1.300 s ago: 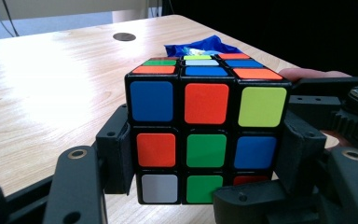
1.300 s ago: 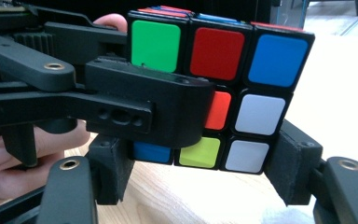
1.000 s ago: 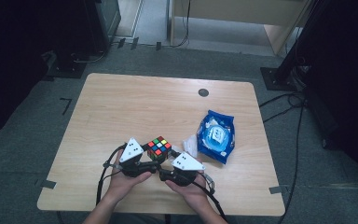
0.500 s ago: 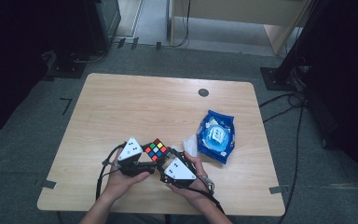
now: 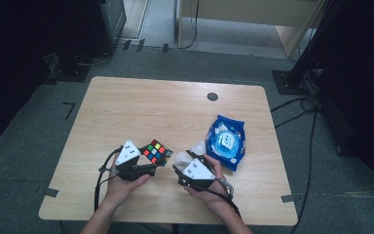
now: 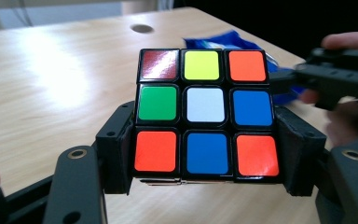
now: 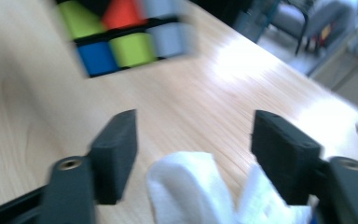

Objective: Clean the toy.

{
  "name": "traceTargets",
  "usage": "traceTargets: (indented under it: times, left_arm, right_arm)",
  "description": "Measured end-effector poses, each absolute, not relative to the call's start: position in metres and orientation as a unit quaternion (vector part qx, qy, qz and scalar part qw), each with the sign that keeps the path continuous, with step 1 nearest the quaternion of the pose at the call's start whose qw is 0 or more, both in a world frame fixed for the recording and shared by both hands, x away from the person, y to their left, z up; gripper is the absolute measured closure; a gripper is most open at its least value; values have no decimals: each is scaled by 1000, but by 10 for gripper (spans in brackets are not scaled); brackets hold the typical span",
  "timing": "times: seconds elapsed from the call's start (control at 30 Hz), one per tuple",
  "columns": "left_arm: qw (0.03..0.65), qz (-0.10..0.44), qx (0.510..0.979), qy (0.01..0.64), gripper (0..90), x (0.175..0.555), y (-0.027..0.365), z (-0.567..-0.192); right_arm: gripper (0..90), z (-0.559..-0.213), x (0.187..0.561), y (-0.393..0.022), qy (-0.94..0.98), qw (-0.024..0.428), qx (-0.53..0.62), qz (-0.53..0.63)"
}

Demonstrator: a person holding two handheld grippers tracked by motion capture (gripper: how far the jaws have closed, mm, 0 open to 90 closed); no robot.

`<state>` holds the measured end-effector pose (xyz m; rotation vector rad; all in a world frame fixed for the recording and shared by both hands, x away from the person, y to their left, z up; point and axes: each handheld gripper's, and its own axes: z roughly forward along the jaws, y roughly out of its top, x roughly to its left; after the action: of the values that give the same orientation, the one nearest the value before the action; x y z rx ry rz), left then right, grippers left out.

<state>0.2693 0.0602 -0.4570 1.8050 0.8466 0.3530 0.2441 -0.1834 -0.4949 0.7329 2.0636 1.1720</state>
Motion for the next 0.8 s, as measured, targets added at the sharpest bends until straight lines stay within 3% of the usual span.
traceTargets:
  times: [0.1,0.27,0.47,0.63,0.77,0.8]
  left_arm:
    - [533,166,751,352,342,268,61,-458]
    - [532,193,755,332,342,260,49,-461]
    - [532,218,759,305,342,250,35,-463]
    - [533,224,763,290,342,245,28,-465]
    - [528,229,767,282,342,243,25,-466]
    - [527,231,767,282,342,243,24,-466]
  right_arm:
    - [389,-474,247,-199,722,251,365,532]
    - [263,-452,251,-205,627,110,450,626]
    - [174,-465,260,-201,564,-36,521,639]
    - [169,-473,263,-199,551,-73,537,635]
    - [262,-477,263,-197,553,-80,539,631]
    - [332,-478,263,-197,553,-84,535,634]
